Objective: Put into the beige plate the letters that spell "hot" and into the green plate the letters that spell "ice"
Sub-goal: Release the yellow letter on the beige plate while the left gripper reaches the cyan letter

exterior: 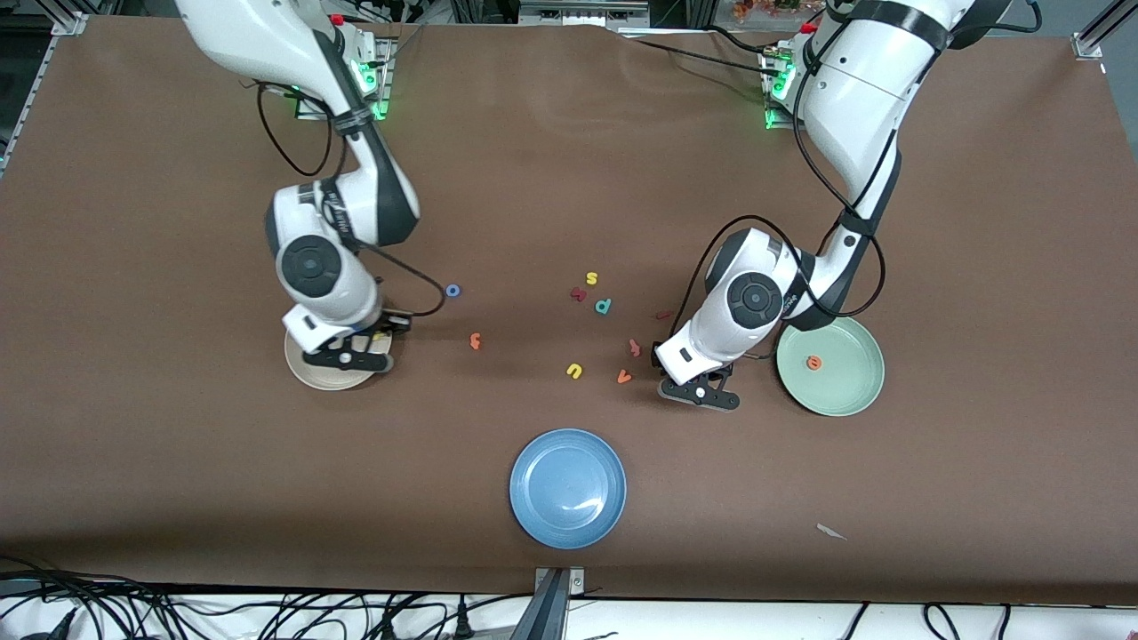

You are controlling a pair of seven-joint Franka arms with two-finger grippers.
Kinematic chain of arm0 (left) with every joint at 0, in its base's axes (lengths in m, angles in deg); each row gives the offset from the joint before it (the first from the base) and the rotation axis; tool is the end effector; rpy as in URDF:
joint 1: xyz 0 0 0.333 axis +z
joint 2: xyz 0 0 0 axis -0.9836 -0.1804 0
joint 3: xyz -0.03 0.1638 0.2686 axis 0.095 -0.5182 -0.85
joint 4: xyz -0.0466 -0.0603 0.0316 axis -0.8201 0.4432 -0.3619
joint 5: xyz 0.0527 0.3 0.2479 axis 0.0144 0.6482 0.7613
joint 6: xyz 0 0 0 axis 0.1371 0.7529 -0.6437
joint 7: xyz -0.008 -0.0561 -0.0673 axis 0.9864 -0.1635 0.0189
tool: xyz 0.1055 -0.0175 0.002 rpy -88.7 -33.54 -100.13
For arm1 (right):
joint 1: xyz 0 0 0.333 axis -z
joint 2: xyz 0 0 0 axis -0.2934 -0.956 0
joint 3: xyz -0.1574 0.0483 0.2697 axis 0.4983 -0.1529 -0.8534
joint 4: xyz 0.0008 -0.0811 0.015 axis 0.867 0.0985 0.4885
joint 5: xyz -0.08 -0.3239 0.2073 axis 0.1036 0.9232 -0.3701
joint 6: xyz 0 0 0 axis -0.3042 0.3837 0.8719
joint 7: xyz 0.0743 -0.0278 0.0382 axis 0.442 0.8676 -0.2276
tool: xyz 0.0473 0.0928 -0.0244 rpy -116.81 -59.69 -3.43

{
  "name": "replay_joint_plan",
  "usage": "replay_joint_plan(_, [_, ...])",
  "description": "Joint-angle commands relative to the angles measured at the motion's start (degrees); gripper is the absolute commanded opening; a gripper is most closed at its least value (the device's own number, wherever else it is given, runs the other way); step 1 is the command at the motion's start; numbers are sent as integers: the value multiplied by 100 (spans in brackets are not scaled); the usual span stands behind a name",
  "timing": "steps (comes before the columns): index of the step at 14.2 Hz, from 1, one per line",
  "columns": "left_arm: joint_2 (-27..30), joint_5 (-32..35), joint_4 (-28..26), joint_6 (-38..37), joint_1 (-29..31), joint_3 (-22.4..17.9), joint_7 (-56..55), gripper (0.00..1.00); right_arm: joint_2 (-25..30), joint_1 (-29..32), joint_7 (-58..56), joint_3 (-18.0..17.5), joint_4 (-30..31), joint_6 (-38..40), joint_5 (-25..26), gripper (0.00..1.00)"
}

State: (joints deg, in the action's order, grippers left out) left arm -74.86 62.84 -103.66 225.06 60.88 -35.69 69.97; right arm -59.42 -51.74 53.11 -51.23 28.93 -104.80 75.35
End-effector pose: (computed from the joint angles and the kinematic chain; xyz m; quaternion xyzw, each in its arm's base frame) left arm 0.6311 -0.3000 0.1931 0.9941 -0.0920 0.0180 0.0555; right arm 0.6007 0.1901 0.2628 0.9970 -0.0106 -0.0358 0.0673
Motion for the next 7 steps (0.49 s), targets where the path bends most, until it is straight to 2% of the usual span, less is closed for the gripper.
replay_joint_plan(1, [-175, 399, 152, 156, -69, -128, -144, 53, 209, -13, -811, 255, 541, -517, -93, 0])
replay_joint_plan(3, [-202, 480, 143, 271, -8, -128, -153, 53, 42, 215, -980, 238, 656, -931, -145, 0])
replay_joint_plan(4, [-211, 480, 143, 271, -17, -128, -162, 53, -11, 251, -1094, 229, 656, -977, -320, 9])
replay_joint_plan(5, [-211, 480, 143, 280, -17, -128, -197, 50, -125, 251, -1295, 229, 622, -968, -548, 37])
replay_joint_plan(6, [-219, 480, 134, 289, -25, -128, -223, 49, -126, 242, -1367, 229, 578, -925, -785, 86])
replay_joint_plan(7, [-228, 480, 134, 289, -43, -128, -284, 49, -91, 225, -1368, 212, 525, -846, -979, 100])
